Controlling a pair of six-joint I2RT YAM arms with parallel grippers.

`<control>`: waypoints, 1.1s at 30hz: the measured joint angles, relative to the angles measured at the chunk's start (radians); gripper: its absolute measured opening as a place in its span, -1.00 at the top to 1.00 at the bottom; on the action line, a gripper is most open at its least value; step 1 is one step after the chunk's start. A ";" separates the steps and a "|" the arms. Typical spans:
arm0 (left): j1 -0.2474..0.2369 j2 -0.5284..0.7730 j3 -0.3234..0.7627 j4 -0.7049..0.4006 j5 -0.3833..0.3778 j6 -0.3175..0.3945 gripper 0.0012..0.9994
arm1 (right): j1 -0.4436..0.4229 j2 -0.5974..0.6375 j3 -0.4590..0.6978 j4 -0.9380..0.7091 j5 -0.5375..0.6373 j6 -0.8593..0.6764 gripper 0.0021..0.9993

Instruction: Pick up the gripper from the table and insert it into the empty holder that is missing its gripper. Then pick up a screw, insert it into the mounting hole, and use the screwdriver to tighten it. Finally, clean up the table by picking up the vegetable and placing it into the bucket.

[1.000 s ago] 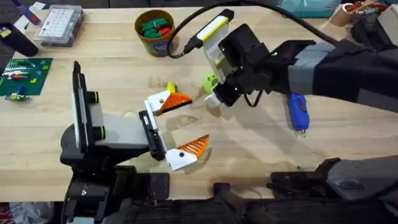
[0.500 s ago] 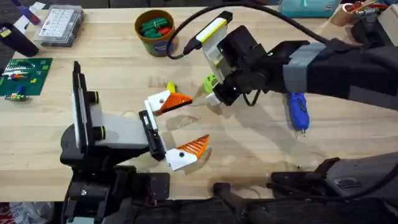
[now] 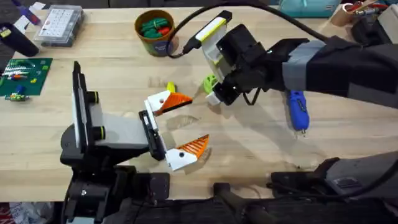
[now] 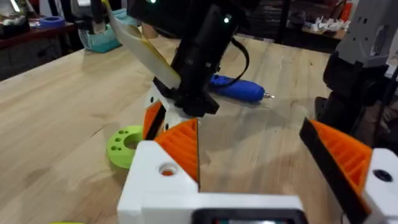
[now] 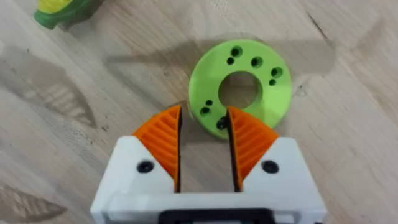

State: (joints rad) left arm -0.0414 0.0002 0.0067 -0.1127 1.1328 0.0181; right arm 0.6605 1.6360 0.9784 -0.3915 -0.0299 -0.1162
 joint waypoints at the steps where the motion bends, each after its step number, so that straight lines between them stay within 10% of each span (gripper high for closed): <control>1: 0.000 0.000 0.000 0.000 0.000 0.000 -0.98 | 0.000 0.001 0.003 -0.003 0.000 0.000 0.22; 12: 0.000 0.000 0.000 0.000 0.000 0.000 -0.98 | 0.001 0.002 0.013 -0.017 0.075 0.000 0.98; 33: 0.000 0.000 0.000 0.000 0.000 0.000 -0.98 | 0.002 0.002 0.014 -0.021 0.093 0.000 1.00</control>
State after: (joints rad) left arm -0.0414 0.0005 0.0067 -0.1127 1.1328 0.0181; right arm 0.6621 1.6380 0.9924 -0.4128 0.0631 -0.1161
